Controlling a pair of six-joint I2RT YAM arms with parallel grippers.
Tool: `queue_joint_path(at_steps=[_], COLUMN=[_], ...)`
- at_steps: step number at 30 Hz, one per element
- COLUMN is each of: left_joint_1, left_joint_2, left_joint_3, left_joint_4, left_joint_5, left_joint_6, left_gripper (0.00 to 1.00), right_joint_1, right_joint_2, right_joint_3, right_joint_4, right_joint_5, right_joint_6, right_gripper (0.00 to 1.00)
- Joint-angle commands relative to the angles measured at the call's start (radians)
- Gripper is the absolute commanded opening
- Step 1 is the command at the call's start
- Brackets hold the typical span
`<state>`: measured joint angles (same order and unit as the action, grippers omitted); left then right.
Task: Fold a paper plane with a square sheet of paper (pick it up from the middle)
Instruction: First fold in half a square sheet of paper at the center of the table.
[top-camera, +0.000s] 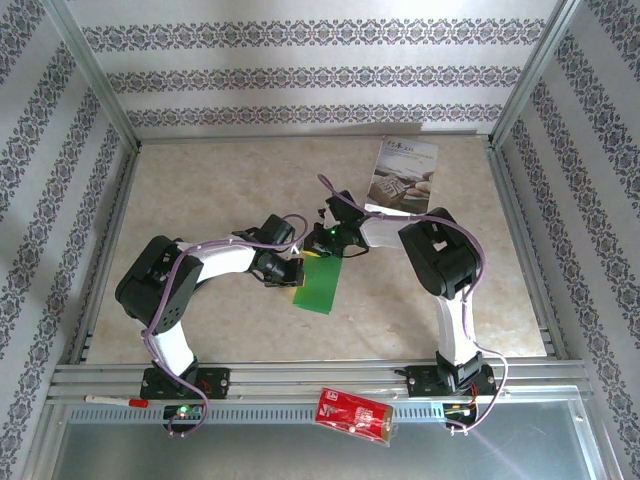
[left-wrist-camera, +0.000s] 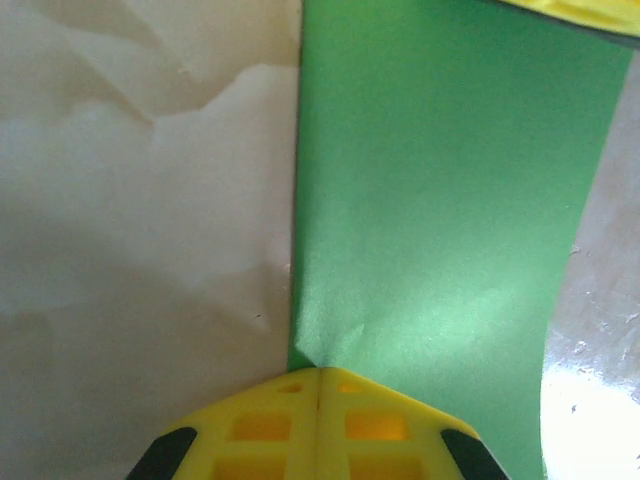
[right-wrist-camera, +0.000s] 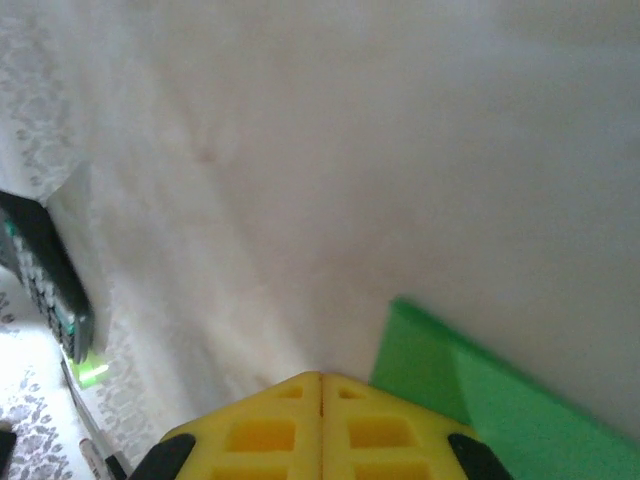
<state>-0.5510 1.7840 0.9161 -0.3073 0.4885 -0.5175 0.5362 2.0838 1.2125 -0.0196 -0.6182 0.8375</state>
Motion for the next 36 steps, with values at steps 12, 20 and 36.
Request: queue_joint_path(at_steps=[12, 20, 36], left_joint_1=[-0.036, -0.046, -0.049], left_joint_2=[0.158, 0.153, 0.154], left_joint_3=[-0.105, -0.094, -0.079], left_joint_4=[-0.182, -0.18, -0.183], left_joint_5=[-0.225, -0.221, -0.218], left_joint_6=[0.003, -0.005, -0.014], left_gripper=[0.0, 0.0, 0.0], right_joint_1=[-0.092, -0.132, -0.043], right_joint_2=[0.118, 0.123, -0.085], right_joint_3=[0.173, 0.255, 0.016], right_joint_4=[-0.174, -0.225, -0.07], right_joint_5=[0.135, 0.131, -0.011], right_joint_6=[-0.048, -0.073, -0.038], right_gripper=[0.05, 0.05, 0.05])
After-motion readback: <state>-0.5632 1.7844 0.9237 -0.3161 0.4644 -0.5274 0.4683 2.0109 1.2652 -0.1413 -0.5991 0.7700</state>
